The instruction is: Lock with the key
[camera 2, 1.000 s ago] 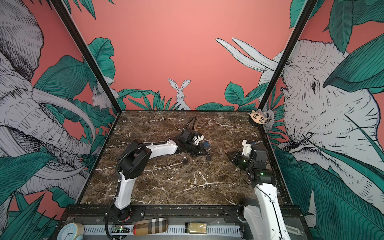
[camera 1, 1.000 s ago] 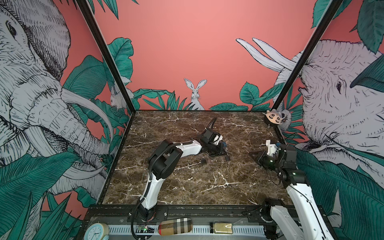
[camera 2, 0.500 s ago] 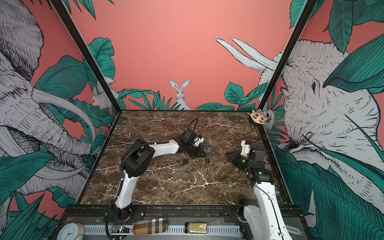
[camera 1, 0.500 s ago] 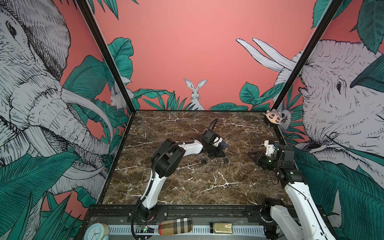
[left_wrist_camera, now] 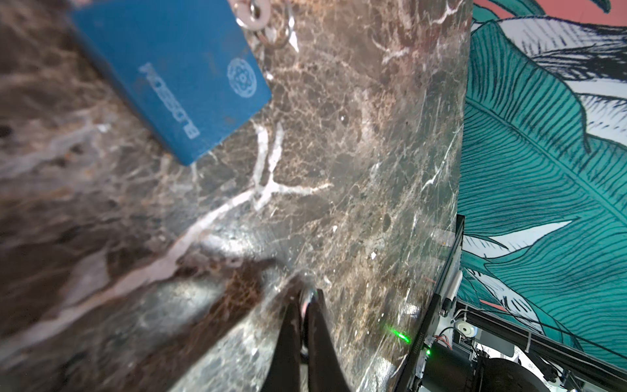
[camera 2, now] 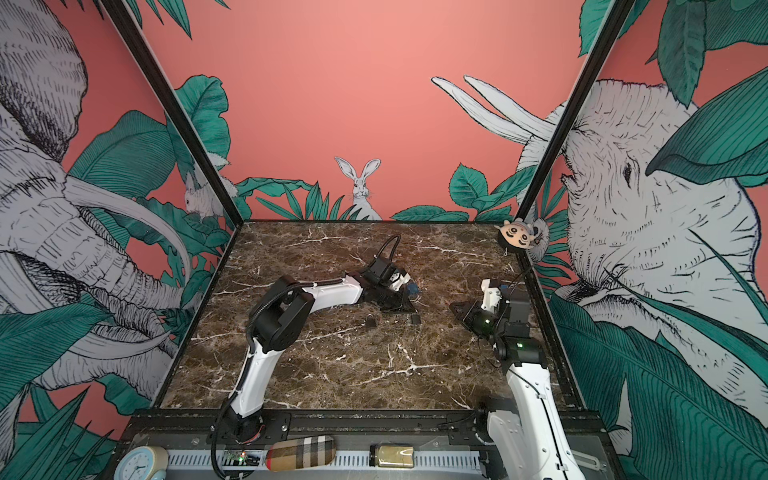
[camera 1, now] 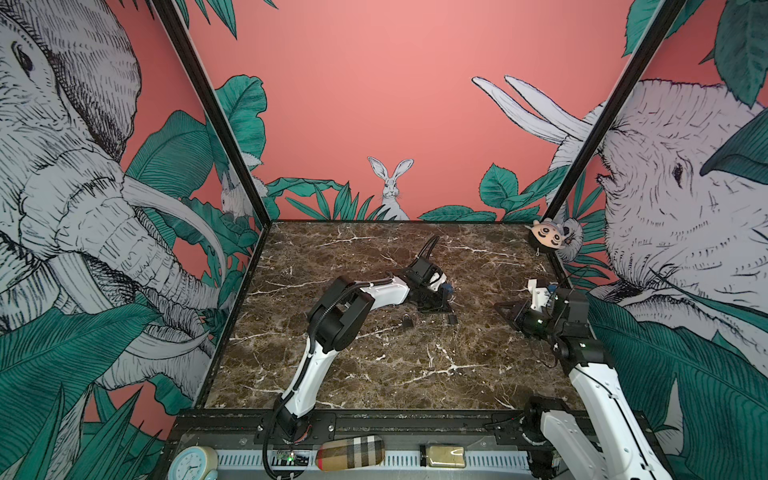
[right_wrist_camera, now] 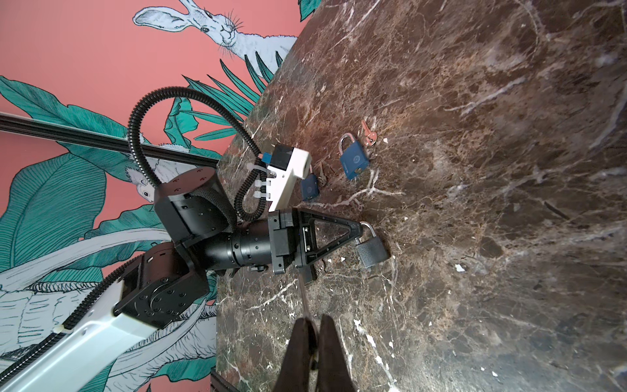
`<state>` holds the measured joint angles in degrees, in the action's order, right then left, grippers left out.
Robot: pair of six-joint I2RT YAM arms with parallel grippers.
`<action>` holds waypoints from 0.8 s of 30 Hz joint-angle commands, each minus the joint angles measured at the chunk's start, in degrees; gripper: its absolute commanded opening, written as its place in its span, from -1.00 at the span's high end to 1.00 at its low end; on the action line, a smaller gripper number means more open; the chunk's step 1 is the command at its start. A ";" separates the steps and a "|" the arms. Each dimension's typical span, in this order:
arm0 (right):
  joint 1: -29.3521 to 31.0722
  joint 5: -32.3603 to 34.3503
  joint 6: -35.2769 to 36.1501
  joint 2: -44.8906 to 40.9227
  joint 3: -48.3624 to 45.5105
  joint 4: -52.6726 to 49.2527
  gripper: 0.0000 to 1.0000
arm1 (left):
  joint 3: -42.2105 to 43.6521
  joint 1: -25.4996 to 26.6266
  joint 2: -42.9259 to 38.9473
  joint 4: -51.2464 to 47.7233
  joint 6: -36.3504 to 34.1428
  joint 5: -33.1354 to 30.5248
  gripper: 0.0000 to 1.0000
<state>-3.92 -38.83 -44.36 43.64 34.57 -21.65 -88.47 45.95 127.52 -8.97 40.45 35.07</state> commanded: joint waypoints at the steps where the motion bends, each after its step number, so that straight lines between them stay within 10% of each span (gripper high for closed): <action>1: -0.23 -1.60 0.66 -1.09 -1.32 2.28 1.00 | -1.70 -0.22 -0.17 -1.16 -1.23 0.09 1.00; 24: -0.31 -1.65 1.53 -3.99 -3.94 1.25 1.00 | -5.31 -1.72 1.85 -7.02 -3.58 -3.04 0.52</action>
<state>-4.14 -40.12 -44.12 40.53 30.28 -21.10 -92.01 44.82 129.54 -13.56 38.35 33.34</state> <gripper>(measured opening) 0.048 0.226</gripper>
